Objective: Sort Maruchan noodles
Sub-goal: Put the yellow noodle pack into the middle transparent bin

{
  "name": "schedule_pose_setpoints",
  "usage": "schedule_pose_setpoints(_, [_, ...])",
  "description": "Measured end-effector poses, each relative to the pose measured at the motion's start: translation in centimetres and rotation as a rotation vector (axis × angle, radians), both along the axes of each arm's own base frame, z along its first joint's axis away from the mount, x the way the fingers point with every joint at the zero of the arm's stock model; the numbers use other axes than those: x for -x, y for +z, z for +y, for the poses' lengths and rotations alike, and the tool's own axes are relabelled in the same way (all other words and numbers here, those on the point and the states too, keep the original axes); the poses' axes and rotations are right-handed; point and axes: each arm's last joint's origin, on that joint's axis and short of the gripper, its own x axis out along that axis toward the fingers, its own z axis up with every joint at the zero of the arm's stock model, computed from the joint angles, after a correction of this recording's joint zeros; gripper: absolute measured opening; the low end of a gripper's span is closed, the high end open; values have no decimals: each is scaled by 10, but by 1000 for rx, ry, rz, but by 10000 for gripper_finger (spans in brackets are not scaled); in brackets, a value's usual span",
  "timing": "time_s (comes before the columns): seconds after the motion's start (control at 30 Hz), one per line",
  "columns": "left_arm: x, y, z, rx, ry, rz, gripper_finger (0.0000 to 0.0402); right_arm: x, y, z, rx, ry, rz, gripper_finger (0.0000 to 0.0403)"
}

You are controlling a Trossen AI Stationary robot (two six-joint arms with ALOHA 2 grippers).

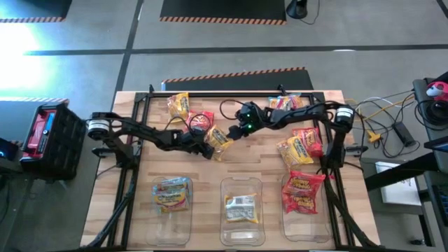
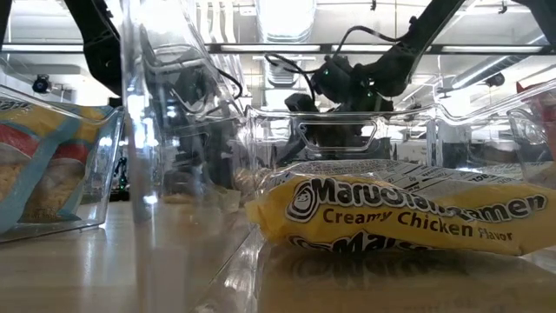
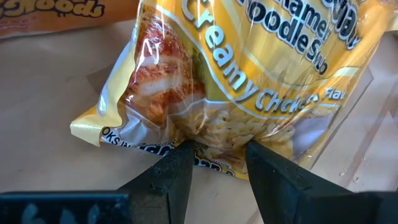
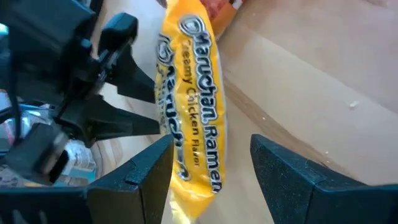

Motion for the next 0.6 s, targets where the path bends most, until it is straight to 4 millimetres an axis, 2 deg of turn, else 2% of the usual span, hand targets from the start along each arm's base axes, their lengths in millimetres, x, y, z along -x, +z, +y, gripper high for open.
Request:
schedule_pose_setpoints(0.17, [0,-1,0,1,2,5,134,-6,-16,1,-47,-4,4,203])
schedule_pose_setpoints(0.47, [0,-2,0,6,10,4,134,-12,-10,-1,-22,1,-89,203])
schedule_pose_setpoints(0.6, [0,-2,0,5,10,4,134,-15,-16,0,-24,1,-100,203])
